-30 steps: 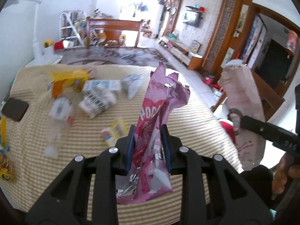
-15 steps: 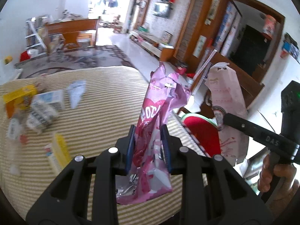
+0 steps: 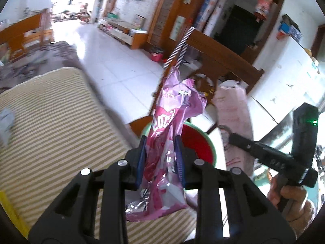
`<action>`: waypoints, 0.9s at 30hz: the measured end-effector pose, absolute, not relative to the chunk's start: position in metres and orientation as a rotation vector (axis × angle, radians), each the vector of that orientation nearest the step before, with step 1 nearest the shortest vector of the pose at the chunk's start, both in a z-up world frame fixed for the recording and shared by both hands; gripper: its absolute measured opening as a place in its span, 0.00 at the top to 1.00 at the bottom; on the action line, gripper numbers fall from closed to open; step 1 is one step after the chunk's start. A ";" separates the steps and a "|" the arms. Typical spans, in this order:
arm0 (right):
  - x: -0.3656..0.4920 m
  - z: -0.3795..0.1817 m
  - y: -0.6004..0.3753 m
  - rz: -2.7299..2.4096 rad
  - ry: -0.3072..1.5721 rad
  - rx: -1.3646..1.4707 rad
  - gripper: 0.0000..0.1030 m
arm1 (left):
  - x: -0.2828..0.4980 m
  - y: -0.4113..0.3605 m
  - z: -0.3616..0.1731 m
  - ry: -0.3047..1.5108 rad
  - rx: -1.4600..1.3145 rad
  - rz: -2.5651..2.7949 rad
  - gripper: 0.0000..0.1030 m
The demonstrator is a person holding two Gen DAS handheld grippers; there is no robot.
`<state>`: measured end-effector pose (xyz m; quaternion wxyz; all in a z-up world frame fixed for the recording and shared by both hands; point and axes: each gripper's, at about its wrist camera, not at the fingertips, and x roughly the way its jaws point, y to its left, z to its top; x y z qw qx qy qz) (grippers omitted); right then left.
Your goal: Collect trash
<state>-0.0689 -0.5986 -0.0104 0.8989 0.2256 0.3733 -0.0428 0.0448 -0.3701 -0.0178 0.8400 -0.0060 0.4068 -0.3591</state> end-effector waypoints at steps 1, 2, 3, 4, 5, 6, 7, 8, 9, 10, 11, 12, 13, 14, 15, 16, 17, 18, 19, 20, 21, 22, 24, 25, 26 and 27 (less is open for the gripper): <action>-0.069 -0.014 -0.602 -0.103 0.775 0.473 0.61 | 0.048 -0.381 -0.020 0.872 -0.006 -0.781 0.74; -0.070 -0.016 -0.605 -0.119 0.773 0.478 0.58 | 0.049 -0.387 -0.023 0.883 -0.001 -0.795 0.74; -0.069 -0.019 -0.608 -0.128 0.773 0.486 0.56 | 0.052 -0.396 -0.027 0.902 0.014 -0.801 0.73; -0.070 -0.024 -0.612 -0.148 0.778 0.499 0.56 | 0.052 -0.402 -0.031 0.915 0.032 -0.791 0.69; -0.069 -0.027 -0.615 -0.158 0.782 0.506 0.55 | 0.053 -0.406 -0.033 0.920 0.047 -0.779 0.65; -0.068 -0.031 -0.618 -0.169 0.796 0.513 0.53 | 0.054 -0.410 -0.035 0.919 0.053 -0.773 0.51; -0.067 -0.034 -0.620 -0.176 0.807 0.519 0.53 | 0.053 -0.411 -0.035 0.913 0.048 -0.773 0.43; -0.068 -0.035 -0.621 -0.181 0.812 0.526 0.52 | 0.053 -0.412 -0.035 0.905 0.043 -0.777 0.42; -0.069 -0.036 -0.620 -0.183 0.813 0.528 0.49 | 0.052 -0.413 -0.034 0.899 0.043 -0.782 0.41; -0.069 -0.036 -0.620 -0.184 0.814 0.526 0.47 | 0.051 -0.411 -0.034 0.894 0.041 -0.787 0.35; -0.069 -0.036 -0.619 -0.189 0.818 0.519 0.45 | 0.049 -0.408 -0.033 0.890 0.034 -0.790 0.33; -0.069 -0.035 -0.617 -0.188 0.819 0.516 0.45 | 0.048 -0.403 -0.032 0.884 0.023 -0.790 0.33; -0.070 -0.033 -0.614 -0.182 0.818 0.513 0.45 | 0.047 -0.396 -0.029 0.879 0.013 -0.786 0.32; -0.069 -0.030 -0.612 -0.176 0.817 0.510 0.45 | 0.046 -0.392 -0.029 0.875 0.003 -0.781 0.32; -0.070 -0.026 -0.606 -0.164 0.814 0.505 0.45 | 0.044 -0.384 -0.027 0.871 -0.013 -0.773 0.32; -0.067 -0.023 -0.603 -0.152 0.811 0.500 0.45 | 0.042 -0.376 -0.025 0.867 -0.030 -0.762 0.32; -0.066 -0.019 -0.598 -0.137 0.807 0.490 0.45 | 0.040 -0.367 -0.024 0.865 -0.047 -0.745 0.32; -0.066 -0.011 -0.588 -0.117 0.798 0.470 0.45 | 0.037 -0.353 -0.024 0.860 -0.066 -0.723 0.32; -0.064 -0.008 -0.582 -0.104 0.794 0.456 0.45 | 0.038 -0.344 -0.022 0.858 -0.075 -0.705 0.32; -0.063 -0.001 -0.573 -0.083 0.788 0.442 0.45 | 0.035 -0.329 -0.022 0.853 -0.084 -0.677 0.32; -0.062 0.004 -0.565 -0.057 0.785 0.436 0.45 | 0.031 -0.315 -0.022 0.846 -0.090 -0.648 0.32; -0.061 0.011 -0.553 -0.008 0.783 0.437 0.45 | 0.024 -0.293 -0.022 0.836 -0.105 -0.604 0.32; -0.060 0.021 -0.534 0.072 0.777 0.447 0.45 | 0.015 -0.254 -0.026 0.842 -0.126 -0.531 0.32; -0.060 0.026 -0.519 0.126 0.773 0.454 0.45 | 0.011 -0.241 -0.027 0.847 -0.125 -0.500 0.32; -0.059 0.030 -0.507 0.168 0.771 0.453 0.45 | 0.008 -0.221 -0.028 0.849 -0.121 -0.446 0.32; -0.059 0.034 -0.490 0.218 0.767 0.448 0.45 | 0.004 -0.197 -0.028 0.844 -0.119 -0.385 0.32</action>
